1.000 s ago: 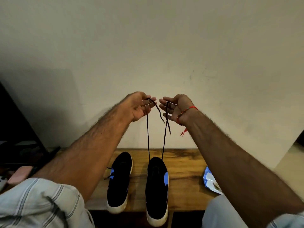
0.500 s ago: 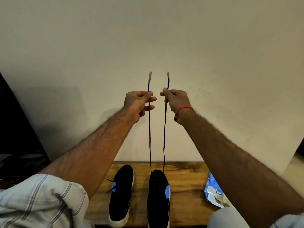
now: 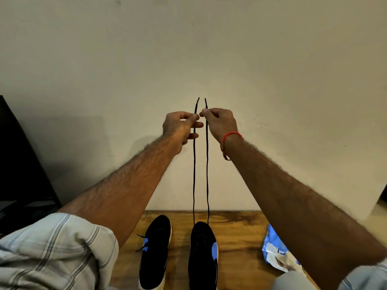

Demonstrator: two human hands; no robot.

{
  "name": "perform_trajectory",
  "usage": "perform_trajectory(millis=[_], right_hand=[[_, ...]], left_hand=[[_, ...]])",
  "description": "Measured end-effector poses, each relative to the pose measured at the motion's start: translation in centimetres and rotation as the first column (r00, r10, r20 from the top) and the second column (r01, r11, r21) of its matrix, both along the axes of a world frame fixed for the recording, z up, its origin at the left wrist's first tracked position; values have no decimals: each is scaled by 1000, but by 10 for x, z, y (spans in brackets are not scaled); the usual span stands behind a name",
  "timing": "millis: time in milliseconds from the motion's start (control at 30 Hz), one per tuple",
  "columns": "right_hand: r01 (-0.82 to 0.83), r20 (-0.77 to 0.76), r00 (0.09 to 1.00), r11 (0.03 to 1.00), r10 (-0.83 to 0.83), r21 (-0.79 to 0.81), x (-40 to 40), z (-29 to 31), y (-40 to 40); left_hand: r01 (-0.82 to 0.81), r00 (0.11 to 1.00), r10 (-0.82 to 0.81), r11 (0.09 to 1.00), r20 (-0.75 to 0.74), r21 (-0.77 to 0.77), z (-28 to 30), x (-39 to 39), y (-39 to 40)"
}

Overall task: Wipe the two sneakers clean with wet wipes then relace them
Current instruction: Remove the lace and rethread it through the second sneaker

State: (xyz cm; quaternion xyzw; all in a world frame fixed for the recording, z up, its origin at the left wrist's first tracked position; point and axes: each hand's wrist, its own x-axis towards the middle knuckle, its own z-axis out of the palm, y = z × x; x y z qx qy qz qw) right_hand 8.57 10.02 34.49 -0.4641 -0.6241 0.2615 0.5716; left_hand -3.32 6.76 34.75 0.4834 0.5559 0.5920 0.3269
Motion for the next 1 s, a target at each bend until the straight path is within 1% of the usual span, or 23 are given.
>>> perform_trajectory(millis=[167,233,300,367,433,533,600,700,833,933,1000], right_hand=[[0,36,999,1000,-1,23,4,-5,7],[7,85,996,999,-10,34,7,-13,8],[15,151,988,999,-19,29,10,-26,8],[-28,210,977,1000,28,-1,14,-45,7],[-95,236,966,993,109,-69,19,-71,7],[-132,332,925,976,183,-171,25,-118,6],[-133,387,896,963,217,-233,30,-152,5],[-144,405,870,932,280,-334,39,-203,1],[-145,436,826,882,357,-448,47,-266,2],[-125,433,820,856,373,-501,49,-297,1],[-123,439,812,847,385,-517,49,-316,2]], left_hand=[[-14,1000,14,1000,-24,11,-6,-2,1],[-25,999,25,1000,-45,8,-12,-3,-1],[-50,994,49,999,-102,-9,-22,-6,-6],[-73,980,69,997,-186,-14,-37,-9,-11],[-103,960,93,994,-264,-23,-61,-13,-15],[-120,932,97,992,-349,-46,-108,-21,-19],[-107,910,67,991,-408,-77,-148,-28,-18],[-86,888,6,984,-459,-154,-213,-41,-16],[-63,866,-92,955,-491,-291,-296,-50,-23],[0,818,-223,922,-530,-388,-334,-48,-35],[7,761,-318,875,-565,-484,-355,-46,-37]])
